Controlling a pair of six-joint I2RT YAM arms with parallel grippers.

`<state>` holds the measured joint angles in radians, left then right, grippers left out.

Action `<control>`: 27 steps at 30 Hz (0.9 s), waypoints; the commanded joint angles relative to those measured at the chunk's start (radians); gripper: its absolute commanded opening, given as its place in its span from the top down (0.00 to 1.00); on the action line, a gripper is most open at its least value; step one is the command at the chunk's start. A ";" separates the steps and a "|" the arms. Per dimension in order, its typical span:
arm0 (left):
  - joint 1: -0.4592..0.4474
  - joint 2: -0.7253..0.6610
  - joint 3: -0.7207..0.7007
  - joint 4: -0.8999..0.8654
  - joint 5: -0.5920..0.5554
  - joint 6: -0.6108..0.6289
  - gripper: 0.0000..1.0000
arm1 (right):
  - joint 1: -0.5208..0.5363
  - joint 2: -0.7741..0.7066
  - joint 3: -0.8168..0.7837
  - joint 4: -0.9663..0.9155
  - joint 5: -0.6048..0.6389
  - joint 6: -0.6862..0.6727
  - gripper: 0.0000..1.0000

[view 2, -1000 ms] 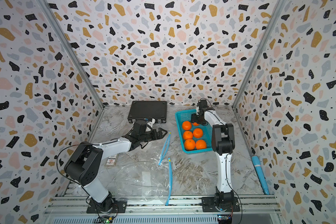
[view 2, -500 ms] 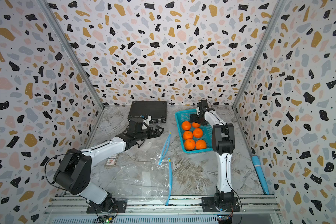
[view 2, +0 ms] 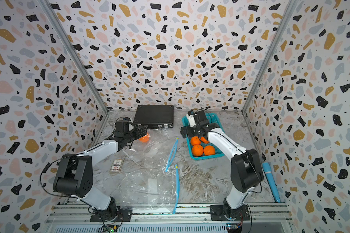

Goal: Open the zip-top bag and take out the orange
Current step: Place the orange in the basket, then adjust the zipper food storage bag at the center of the board.

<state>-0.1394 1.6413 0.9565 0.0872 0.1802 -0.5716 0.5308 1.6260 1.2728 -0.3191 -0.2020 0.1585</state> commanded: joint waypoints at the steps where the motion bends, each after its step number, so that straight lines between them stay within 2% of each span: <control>1: 0.019 -0.004 0.014 0.057 -0.010 0.011 0.07 | 0.065 -0.037 -0.107 0.076 -0.013 -0.052 0.00; 3: 0.020 0.016 0.023 0.064 -0.031 0.016 0.08 | 0.115 -0.033 -0.118 0.046 -0.024 -0.075 0.02; 5: 0.020 0.060 0.066 0.036 -0.054 0.033 0.11 | 0.160 -0.040 -0.180 0.092 -0.034 -0.100 0.15; 7: 0.025 0.110 0.115 -0.001 -0.062 0.055 0.18 | 0.183 -0.035 -0.245 0.169 -0.044 -0.098 0.23; 9: 0.033 0.144 0.126 0.022 -0.057 0.052 0.20 | 0.189 -0.022 -0.276 0.208 -0.038 -0.105 0.31; 12: 0.037 0.203 0.155 0.031 -0.024 0.057 0.22 | 0.189 0.013 -0.289 0.251 -0.035 -0.134 0.35; 14: 0.037 0.216 0.152 0.041 -0.025 0.049 0.25 | 0.189 0.047 -0.286 0.297 -0.036 -0.149 0.38; 15: 0.037 0.219 0.143 0.066 -0.025 0.046 0.25 | 0.188 0.070 -0.276 0.314 -0.048 -0.155 0.43; 17: 0.037 0.225 0.145 0.058 -0.036 0.049 0.25 | 0.189 0.106 -0.258 0.328 -0.061 -0.147 0.44; 22: 0.037 0.263 0.155 0.036 -0.054 0.058 0.41 | 0.189 0.185 -0.190 0.342 -0.065 -0.159 0.46; 24: 0.040 0.287 0.169 0.019 -0.062 0.063 0.50 | 0.189 0.189 -0.190 0.373 -0.071 -0.164 0.46; 25: 0.042 0.297 0.175 0.010 -0.056 0.062 0.59 | 0.189 0.189 -0.188 0.374 -0.068 -0.165 0.46; 27: 0.046 0.308 0.167 0.027 -0.042 0.055 0.67 | 0.189 0.169 -0.194 0.359 -0.069 -0.161 0.45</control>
<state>-0.1017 1.9099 1.1305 0.1516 0.1406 -0.5362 0.7219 1.8332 1.0492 0.0223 -0.2596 0.0097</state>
